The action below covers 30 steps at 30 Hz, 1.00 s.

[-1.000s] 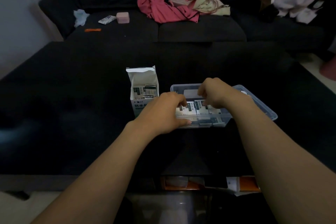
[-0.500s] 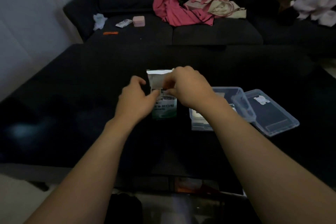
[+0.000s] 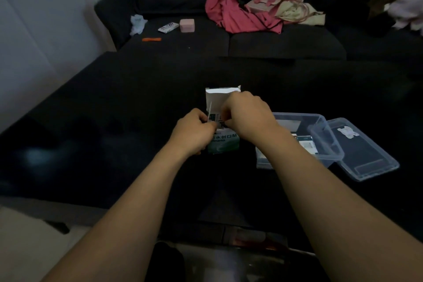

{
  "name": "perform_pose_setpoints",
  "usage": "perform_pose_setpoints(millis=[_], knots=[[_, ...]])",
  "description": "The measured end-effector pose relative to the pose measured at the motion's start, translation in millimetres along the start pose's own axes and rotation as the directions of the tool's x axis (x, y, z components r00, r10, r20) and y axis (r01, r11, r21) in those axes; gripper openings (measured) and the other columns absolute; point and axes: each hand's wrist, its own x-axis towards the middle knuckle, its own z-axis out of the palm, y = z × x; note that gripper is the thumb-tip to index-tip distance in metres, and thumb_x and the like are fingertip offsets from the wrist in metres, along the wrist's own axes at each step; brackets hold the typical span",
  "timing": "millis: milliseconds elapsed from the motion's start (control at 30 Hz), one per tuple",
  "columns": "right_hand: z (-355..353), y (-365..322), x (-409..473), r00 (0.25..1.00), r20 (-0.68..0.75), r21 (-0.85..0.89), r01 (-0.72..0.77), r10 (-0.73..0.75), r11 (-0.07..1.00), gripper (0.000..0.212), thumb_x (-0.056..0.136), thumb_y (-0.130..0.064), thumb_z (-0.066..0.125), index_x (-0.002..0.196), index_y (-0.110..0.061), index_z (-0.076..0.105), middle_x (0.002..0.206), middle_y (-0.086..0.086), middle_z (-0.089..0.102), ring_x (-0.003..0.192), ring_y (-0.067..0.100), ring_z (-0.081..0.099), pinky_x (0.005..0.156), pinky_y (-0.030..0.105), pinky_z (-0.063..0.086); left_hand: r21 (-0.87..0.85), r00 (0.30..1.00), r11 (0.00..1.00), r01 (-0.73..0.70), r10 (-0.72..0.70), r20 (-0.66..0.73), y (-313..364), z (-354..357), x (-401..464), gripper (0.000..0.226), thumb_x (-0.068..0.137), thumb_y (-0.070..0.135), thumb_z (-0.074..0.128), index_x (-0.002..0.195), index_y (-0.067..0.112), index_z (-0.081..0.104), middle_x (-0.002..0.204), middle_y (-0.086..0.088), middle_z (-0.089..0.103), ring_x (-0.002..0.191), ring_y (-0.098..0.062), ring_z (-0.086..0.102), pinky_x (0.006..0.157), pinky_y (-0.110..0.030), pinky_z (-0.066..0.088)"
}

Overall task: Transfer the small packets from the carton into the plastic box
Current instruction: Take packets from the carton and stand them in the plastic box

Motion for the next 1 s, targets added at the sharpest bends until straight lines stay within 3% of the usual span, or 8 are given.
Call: perform_pose_setpoints(millis=[300, 400, 500, 600, 733, 867, 1000], knots=[[6, 3, 2, 1.000, 0.011, -0.008, 0.003, -0.003, 1.000, 0.022, 0.088, -0.024, 0.073, 0.109, -0.018, 0.072, 0.105, 0.006, 0.067, 0.089, 0.026, 0.066, 0.077, 0.043, 0.058, -0.019, 0.998, 0.999, -0.045, 0.045, -0.034, -2, 3, -2, 0.015, 0.099, 0.030, 0.055, 0.111, 0.021, 0.056, 0.097, -0.005, 0.068, 0.065, -0.016, 0.062, 0.046, -0.027, 0.045], [-2, 7, 1, 1.000, 0.028, 0.140, 0.003, -0.007, 0.990, 0.009, 0.087, -0.025, 0.075, 0.096, -0.024, 0.077, 0.102, 0.000, 0.067, 0.091, 0.021, 0.065, 0.074, 0.038, 0.056, -0.023, 0.998, 0.999, -0.048, 0.047, -0.041, -4, 1, -1, 0.015, 0.100, 0.028, 0.053, 0.112, 0.019, 0.055, 0.094, -0.006, 0.068, 0.063, -0.015, 0.061, 0.046, -0.026, 0.044], [-12, 8, -2, 0.991, 0.127, 0.226, 0.000, -0.030, 0.974, 0.002, 0.085, -0.025, 0.077, 0.087, -0.026, 0.077, 0.100, -0.002, 0.069, 0.092, 0.019, 0.065, 0.080, 0.040, 0.059, -0.035, 1.000, 0.999, -0.022, 0.022, -0.016, -5, 0, 1, 0.015, 0.100, 0.028, 0.055, 0.113, 0.020, 0.055, 0.096, -0.007, 0.068, 0.063, -0.014, 0.060, 0.046, -0.025, 0.043], [-13, 8, -4, 0.984, 0.177, 0.257, -0.020, -0.027, 0.966, 0.007, 0.083, -0.023, 0.080, 0.079, -0.028, 0.077, 0.094, -0.005, 0.070, 0.092, 0.017, 0.066, 0.083, 0.040, 0.059, -0.056, 1.000, 0.998, -0.010, 0.008, -0.024, -5, 3, 2, 0.013, 0.099, 0.028, 0.057, 0.110, 0.021, 0.057, 0.096, -0.006, 0.068, 0.062, -0.013, 0.060, 0.044, -0.024, 0.043], [-10, 7, -4, 0.983, 0.184, 0.233, -0.044, 0.000, 0.972, 0.012, 0.081, -0.026, 0.082, 0.073, -0.031, 0.074, 0.103, -0.002, 0.067, 0.095, 0.019, 0.064, 0.078, 0.037, 0.056, -0.099, 0.999, 0.995, -0.012, 0.008, -0.045, -6, 6, 2, 0.011, 0.096, 0.026, 0.061, 0.106, 0.021, 0.058, 0.094, -0.006, 0.069, 0.060, -0.014, 0.058, 0.041, -0.023, 0.042], [-8, 4, -3, 0.990, 0.143, 0.114, -0.015, -0.002, 0.993, 0.004, 0.084, -0.029, 0.078, 0.088, -0.028, 0.078, 0.101, 0.000, 0.063, 0.085, 0.019, 0.060, 0.069, 0.033, 0.049, -0.107, 0.999, 0.994, -0.015, 0.009, -0.054, -7, 8, 4, 0.010, 0.094, 0.024, 0.063, 0.103, 0.021, 0.060, 0.084, -0.006, 0.067, 0.055, -0.014, 0.056, 0.039, -0.022, 0.040], [-4, 4, -3, 0.999, 0.036, -0.009, 0.034, -0.033, 0.999, 0.016, 0.091, -0.026, 0.069, 0.104, -0.020, 0.076, 0.102, 0.007, 0.066, 0.082, 0.026, 0.062, 0.067, 0.035, 0.047, -0.122, 0.999, 0.992, -0.013, 0.007, -0.048, -8, 6, 2, 0.011, 0.094, 0.023, 0.062, 0.105, 0.019, 0.060, 0.083, -0.005, 0.065, 0.056, -0.014, 0.055, 0.040, -0.023, 0.040]])
